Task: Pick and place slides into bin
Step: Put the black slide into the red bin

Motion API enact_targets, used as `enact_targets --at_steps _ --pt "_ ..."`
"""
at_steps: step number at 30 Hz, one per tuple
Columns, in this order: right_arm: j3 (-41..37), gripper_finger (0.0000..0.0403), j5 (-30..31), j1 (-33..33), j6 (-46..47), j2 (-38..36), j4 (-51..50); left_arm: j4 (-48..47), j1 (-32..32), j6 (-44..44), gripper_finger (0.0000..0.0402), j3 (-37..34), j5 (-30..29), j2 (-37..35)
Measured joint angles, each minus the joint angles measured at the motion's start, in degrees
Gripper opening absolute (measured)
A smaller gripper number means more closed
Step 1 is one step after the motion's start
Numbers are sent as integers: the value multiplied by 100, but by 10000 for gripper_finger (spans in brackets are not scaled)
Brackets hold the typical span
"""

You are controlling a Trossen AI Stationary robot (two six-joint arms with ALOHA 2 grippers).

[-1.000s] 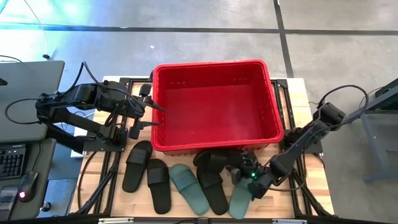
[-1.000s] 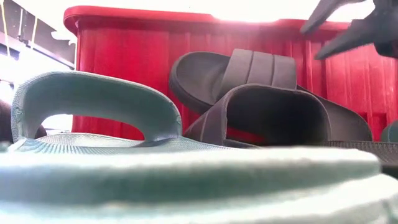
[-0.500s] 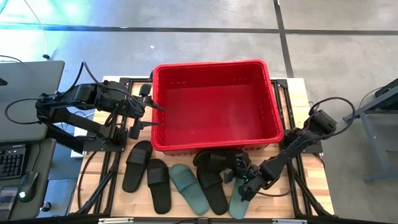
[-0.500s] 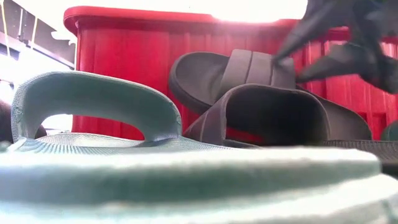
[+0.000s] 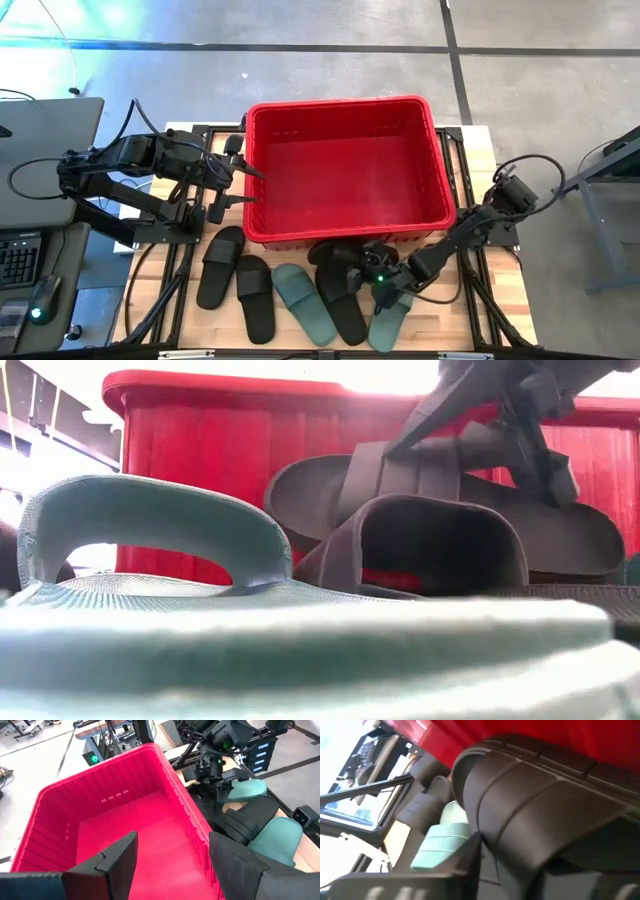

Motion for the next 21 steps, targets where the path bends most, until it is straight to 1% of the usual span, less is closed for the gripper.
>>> enact_targets --at_steps 2,3,4,6,8,10,13,16,19,21 --pt "0 38 -129 16 -126 0 168 0 -1 0 227 0 0 0" --pt "2 21 -261 35 -205 0 237 -2 0 0 227 0 -2 0" --pt "17 12 -382 59 -248 0 282 -2 -2 0 227 0 0 0" --pt "66 17 -389 134 -164 2 466 -3 -2 0 227 0 0 0" --pt "175 18 -282 235 -107 -9 1068 -2 -1 0 227 0 0 0" --pt "295 7 -81 338 -449 -115 1603 -2 -2 0 227 0 0 0" --pt "519 7 314 502 -1408 -285 2210 -2 -1 0 227 0 -1 0" --pt "876 3 1015 584 -2812 -513 2405 1 -2 0 227 0 0 0" --pt "1274 4 1881 586 -4474 -761 2408 2 -2 0 227 0 0 0" --pt "1557 2 2639 546 -5578 -890 2396 0 -2 -2 227 0 0 0"
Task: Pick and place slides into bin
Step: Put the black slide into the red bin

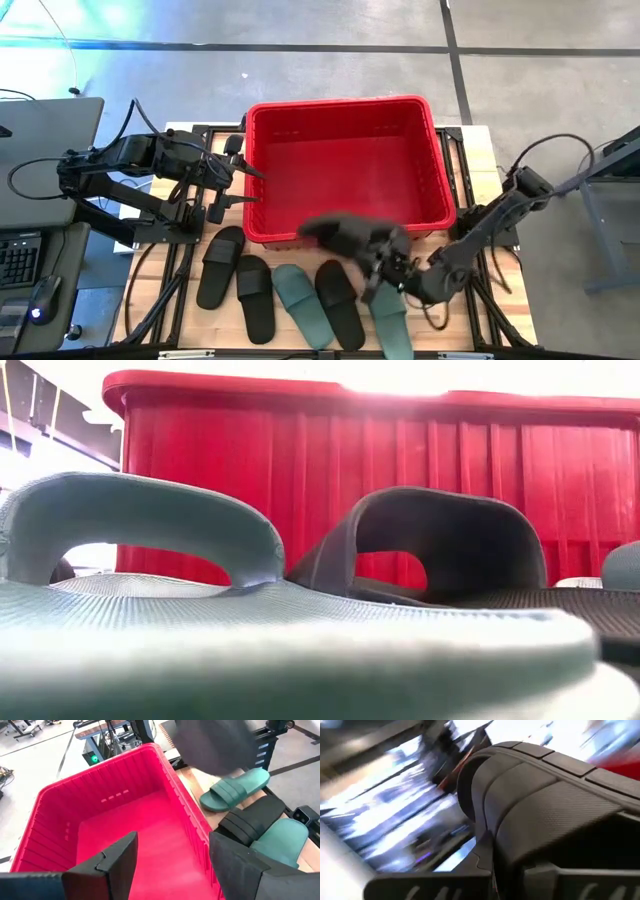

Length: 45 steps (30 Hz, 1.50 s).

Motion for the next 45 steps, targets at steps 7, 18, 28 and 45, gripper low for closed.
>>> enact_targets --at_steps 7,18,28,45 --pt "616 2 1749 -422 -1410 -547 -360 70 0 -162 227 0 -4 0" --pt "-524 1 1839 -1733 2543 -1593 -3268 179 -2 -497 227 0 -20 0" --pt "-2095 1 55 -3754 4792 -2276 -3508 169 1 -446 227 0 -24 0" --pt "-2941 97 -2905 -5597 4169 -2115 -3371 129 2 -451 227 0 -32 0"
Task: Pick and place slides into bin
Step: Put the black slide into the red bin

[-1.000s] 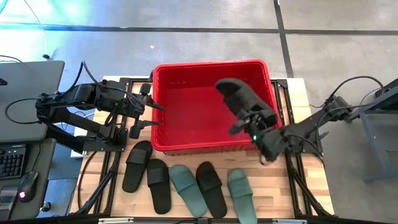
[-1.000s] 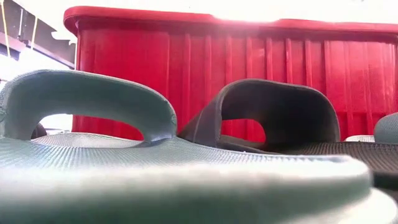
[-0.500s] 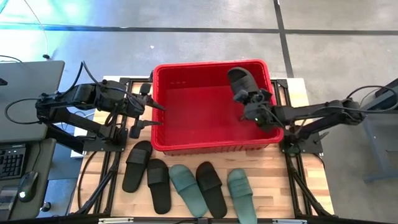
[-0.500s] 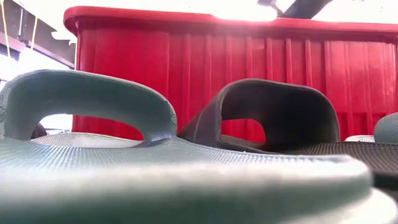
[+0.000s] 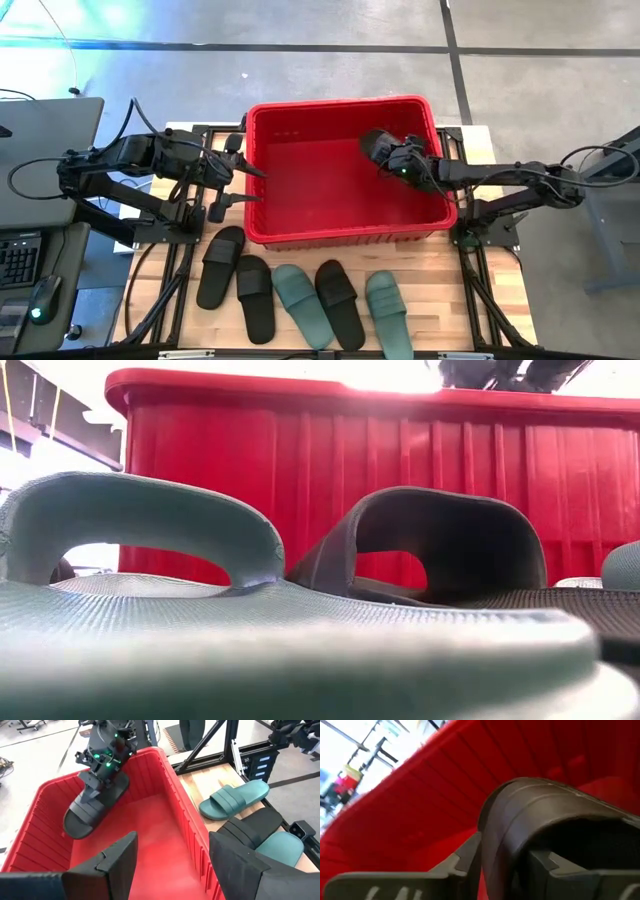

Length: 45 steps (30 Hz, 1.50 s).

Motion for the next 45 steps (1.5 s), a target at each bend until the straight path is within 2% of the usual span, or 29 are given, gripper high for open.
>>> enact_targets --at_steps 4,7,9,14,21,29,36,38,41,45 --pt "-4 107 -96 -71 68 2 -474 2 0 -2 227 0 5 0" --pt "-17 107 -15 -194 1029 123 -573 0 0 -4 227 0 -16 0" --pt "-28 108 -364 -293 1437 270 -265 0 0 -4 227 0 -18 0" --pt "-15 108 -1304 -393 666 727 134 0 0 -64 227 0 -31 0" --pt "-14 108 -1276 -350 955 1005 -404 -7 0 -354 227 0 -27 0" --pt "109 108 -1629 -2 -203 789 -247 -7 0 -354 227 0 -15 0" --pt "754 100 -1931 556 -2529 -31 942 -276 -1 -354 227 0 -21 0" --pt "1039 95 -2350 782 -3131 -309 1112 -483 0 -354 227 0 -21 0" --pt "1471 86 -3362 1219 -3774 -582 1143 -803 -2 -352 227 0 8 59" --pt "1934 81 -4573 2055 -3869 -715 1154 -1027 -2 -350 227 -2 126 214"
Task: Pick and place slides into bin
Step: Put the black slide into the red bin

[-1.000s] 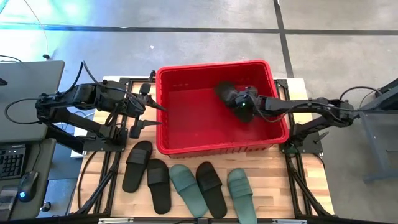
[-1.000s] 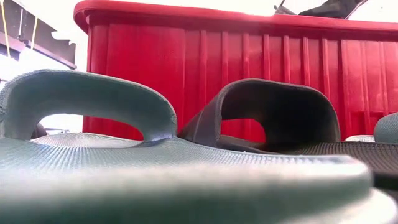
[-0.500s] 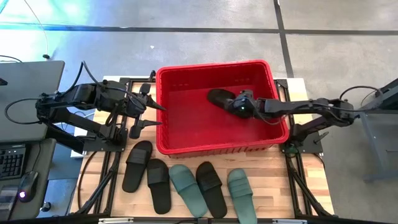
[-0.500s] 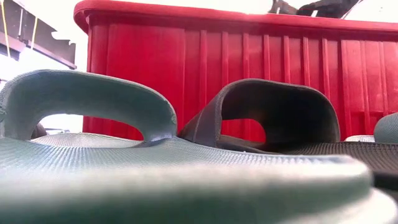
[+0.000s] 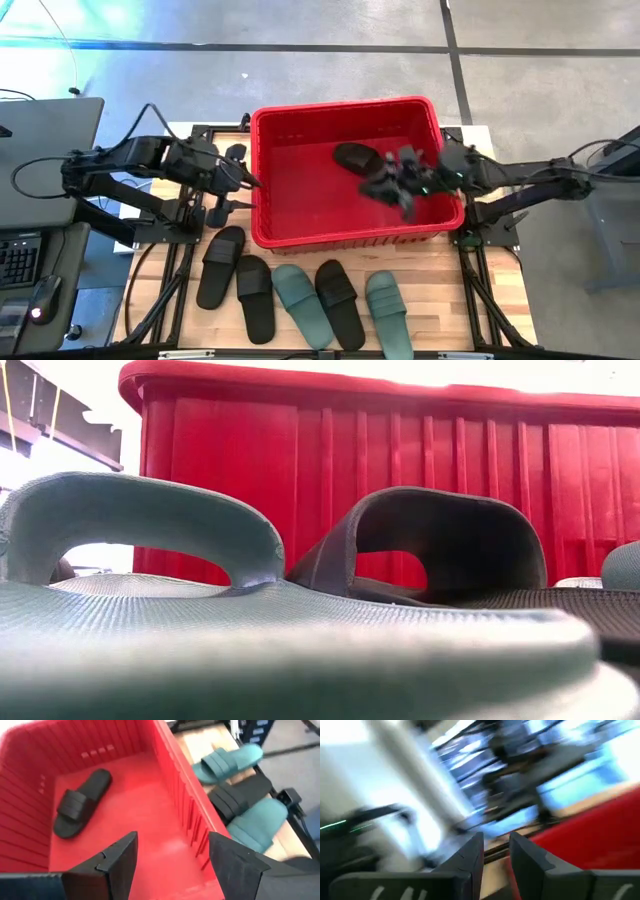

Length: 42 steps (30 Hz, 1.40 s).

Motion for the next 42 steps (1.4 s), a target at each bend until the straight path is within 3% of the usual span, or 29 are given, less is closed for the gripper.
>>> enact_targets --at_steps 3,11,16,21,26,30,36,42 --pt "222 81 -292 761 -25 48 -21 -11 0 -1 227 0 33 150" --pt "282 80 -181 2315 -1099 251 -350 41 2 -10 227 0 196 616" --pt "282 80 -2 2643 -1128 337 -486 44 -61 -422 227 0 1224 920" --pt "282 80 123 2633 -1370 604 -1656 129 -557 -462 227 0 1796 1239" --pt "277 80 -229 2546 -1340 1290 -2555 216 -1163 -937 227 0 1676 1477" --pt "276 80 -300 2596 -2339 1936 -2250 212 -1677 -1520 227 0 1435 1632" --pt "276 80 558 2636 -3276 2600 -2190 253 -2338 -2183 227 0 821 1836" --pt "276 87 726 2542 -3528 2824 -2204 63 -2913 -2408 227 0 300 2066"
